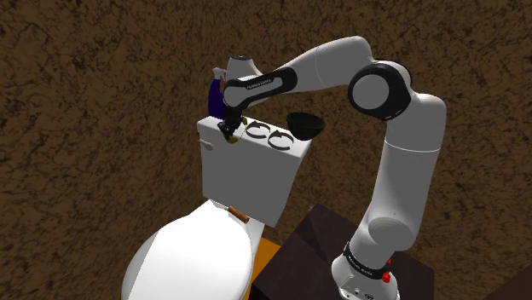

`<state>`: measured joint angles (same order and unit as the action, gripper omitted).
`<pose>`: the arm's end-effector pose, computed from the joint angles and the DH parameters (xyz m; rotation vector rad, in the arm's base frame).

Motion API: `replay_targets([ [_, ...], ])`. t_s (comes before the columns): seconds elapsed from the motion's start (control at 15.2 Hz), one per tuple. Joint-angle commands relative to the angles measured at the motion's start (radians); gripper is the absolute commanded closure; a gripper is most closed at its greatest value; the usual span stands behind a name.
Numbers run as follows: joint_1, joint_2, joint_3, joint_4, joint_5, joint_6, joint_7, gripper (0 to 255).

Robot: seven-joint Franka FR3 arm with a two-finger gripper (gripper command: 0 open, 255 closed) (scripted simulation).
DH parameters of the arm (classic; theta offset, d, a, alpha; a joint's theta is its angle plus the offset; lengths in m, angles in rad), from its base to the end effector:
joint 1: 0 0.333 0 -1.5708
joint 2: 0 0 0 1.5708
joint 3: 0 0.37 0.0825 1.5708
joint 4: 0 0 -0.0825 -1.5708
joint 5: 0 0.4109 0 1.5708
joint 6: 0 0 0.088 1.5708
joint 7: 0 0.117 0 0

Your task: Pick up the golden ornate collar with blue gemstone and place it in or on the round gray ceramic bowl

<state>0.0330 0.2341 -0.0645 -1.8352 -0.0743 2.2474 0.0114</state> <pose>0.6734 -0.0210 0.4506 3.0512 0.0024 0.2716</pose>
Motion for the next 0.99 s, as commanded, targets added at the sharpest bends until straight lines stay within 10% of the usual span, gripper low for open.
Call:
replay_targets([
  [0.0,0.000,0.000,0.000,0.000,0.000,0.000,0.000,255],
  [0.92,0.001,-0.047,0.001,0.128,0.004,-0.174,-0.012,255],
])
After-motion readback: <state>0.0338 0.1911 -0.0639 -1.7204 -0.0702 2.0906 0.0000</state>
